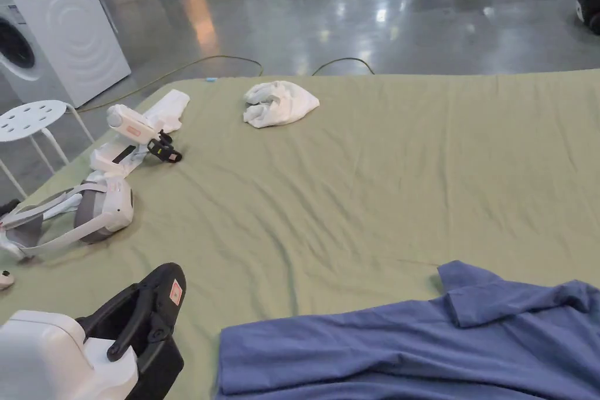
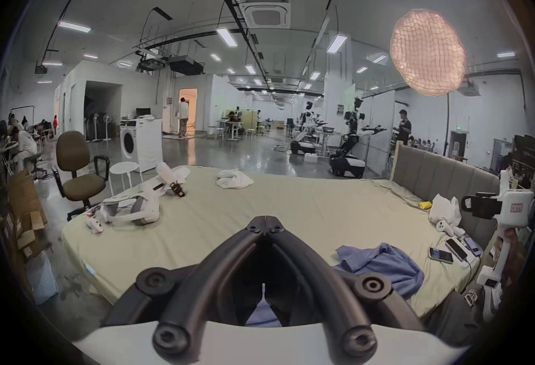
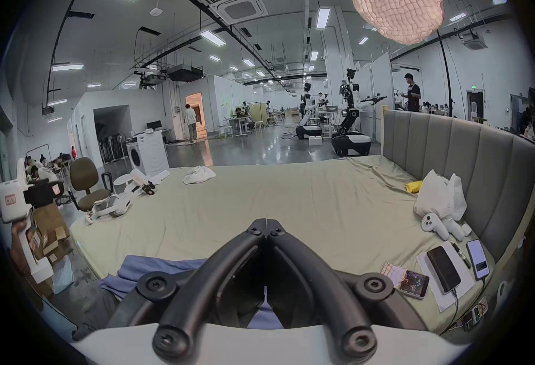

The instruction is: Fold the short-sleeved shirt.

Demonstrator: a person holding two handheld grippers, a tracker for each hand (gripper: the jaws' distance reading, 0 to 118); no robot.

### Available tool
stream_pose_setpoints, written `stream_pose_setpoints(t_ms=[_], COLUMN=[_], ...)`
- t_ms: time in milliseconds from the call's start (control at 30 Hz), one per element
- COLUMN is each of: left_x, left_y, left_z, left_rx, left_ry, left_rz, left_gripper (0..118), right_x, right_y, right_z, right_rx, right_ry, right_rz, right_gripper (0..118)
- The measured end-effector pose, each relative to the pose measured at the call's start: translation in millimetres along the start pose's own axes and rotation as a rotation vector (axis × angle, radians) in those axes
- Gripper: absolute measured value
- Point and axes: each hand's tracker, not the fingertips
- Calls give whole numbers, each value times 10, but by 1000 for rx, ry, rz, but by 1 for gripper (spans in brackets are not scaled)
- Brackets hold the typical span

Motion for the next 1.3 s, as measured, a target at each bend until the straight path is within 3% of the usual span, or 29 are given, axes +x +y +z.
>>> stream_pose_setpoints(t_ms=[233, 300, 333, 400, 433, 467, 633, 733, 833, 867, 967, 1067, 1300], left_x=[-165, -266, -328, -479, -544, -595, -826, -919, -897, -857, -735, -597, -446], left_y=[-192, -311, -422, -704, -838, -957, -1488, -1651, -1791, -1784, -1748, -1739, -1777], left_z=[-393, -703, -886, -1230, -1412, -1558, -2256, -2441, -2509, -2504, -2463, -2493, -2631], left_rx=[-132, -282, -354, -464, -525, -551, -736, -784, -832, -818, -804, -826, -896], left_ry=[1, -14, -23, -44, -55, -49, 90, 95, 152, 175, 162, 164, 163], left_rz=[60, 107, 143, 219, 252, 285, 295, 342, 313, 267, 220, 141, 52], left_gripper=[0, 0, 6, 57, 76, 78, 77, 75, 58, 47, 25, 13, 10], right_x=[39, 58, 72, 114, 141, 158, 264, 335, 395, 413, 435, 442, 641], right_y=[-150, -181, -197, -231, -250, -263, -378, -432, -492, -511, -576, -595, -392], right_z=[-18, -12, -2, -5, -11, -11, -13, 10, -1, -9, -79, -197, -935], right_rx=[-49, -65, -72, -92, -107, -125, -175, -194, -230, -249, -286, -311, -332], right_ry=[-6, -10, -12, -14, -13, -12, -42, -60, -87, -95, -105, -110, -33], right_rz=[-31, -28, -29, -39, -46, -50, -83, -101, -113, -117, -115, -116, -78], right_gripper=[0, 0, 0, 0, 0, 0, 0, 0, 0, 0, 0, 0, 0])
